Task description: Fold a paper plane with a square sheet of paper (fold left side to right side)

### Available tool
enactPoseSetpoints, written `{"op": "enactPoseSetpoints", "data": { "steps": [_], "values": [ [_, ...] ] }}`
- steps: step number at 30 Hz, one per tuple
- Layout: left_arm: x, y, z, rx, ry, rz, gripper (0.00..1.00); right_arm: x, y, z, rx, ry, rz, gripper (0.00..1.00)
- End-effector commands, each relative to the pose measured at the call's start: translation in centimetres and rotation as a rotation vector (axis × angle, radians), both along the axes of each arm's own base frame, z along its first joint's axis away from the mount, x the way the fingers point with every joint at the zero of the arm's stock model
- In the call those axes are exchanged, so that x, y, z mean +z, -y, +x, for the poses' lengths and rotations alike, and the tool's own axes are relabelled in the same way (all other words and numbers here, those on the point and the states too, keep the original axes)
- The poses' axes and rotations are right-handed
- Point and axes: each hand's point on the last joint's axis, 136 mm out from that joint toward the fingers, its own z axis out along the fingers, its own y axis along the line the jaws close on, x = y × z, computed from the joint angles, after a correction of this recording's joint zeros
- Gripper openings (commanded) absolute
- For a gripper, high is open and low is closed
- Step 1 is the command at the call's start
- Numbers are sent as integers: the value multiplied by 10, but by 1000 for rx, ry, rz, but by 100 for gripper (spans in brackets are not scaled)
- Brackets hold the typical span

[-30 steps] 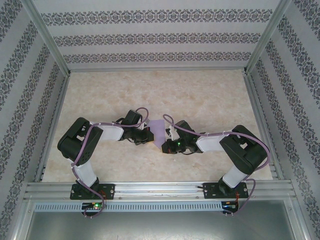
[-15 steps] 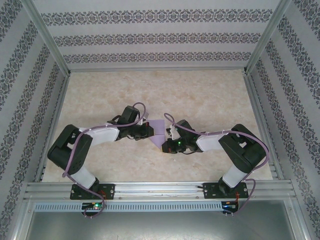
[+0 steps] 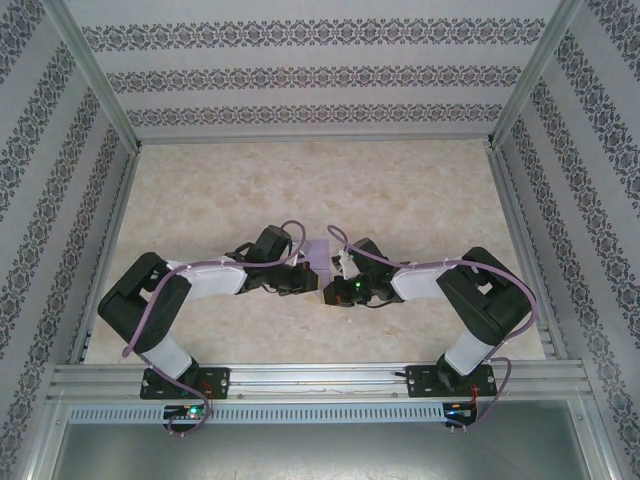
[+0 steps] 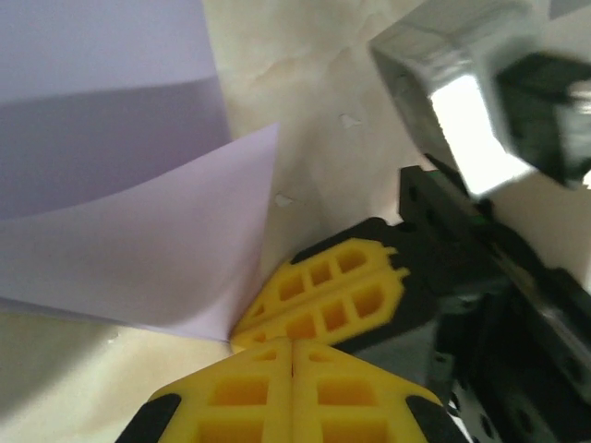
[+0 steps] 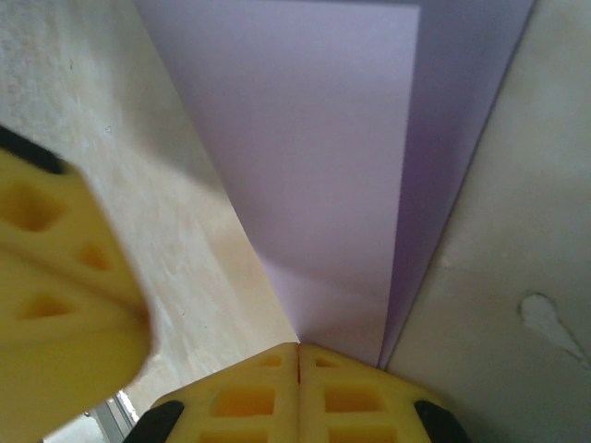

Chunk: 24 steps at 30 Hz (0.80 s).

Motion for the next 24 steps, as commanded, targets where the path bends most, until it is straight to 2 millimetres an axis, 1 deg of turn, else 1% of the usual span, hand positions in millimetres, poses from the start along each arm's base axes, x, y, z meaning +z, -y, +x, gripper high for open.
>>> {"op": "enactPoseSetpoints", "data": {
  "steps": [1, 4, 9, 15, 20, 24],
  "values": [
    [1, 13, 7, 0, 15, -29, 2, -48, 29, -21, -26, -93, -195, 0],
    [-5, 15, 8, 7, 9, -34, 2, -49, 29, -22, -22, -94, -199, 0],
    [-10, 19, 8, 8, 6, -39, 2, -51, 30, -23, -20, -99, -204, 0],
    [-22, 14, 8, 28, -11, -6, 2, -52, 29, -23, -13, -101, -209, 0],
    [-24, 12, 13, 60, -2, 6, 1, -53, 31, -23, -12, -104, -215, 0],
    [-31, 9, 16, 86, -8, 30, 1, -54, 31, -24, -12, -105, -217, 0]
  ]
}}
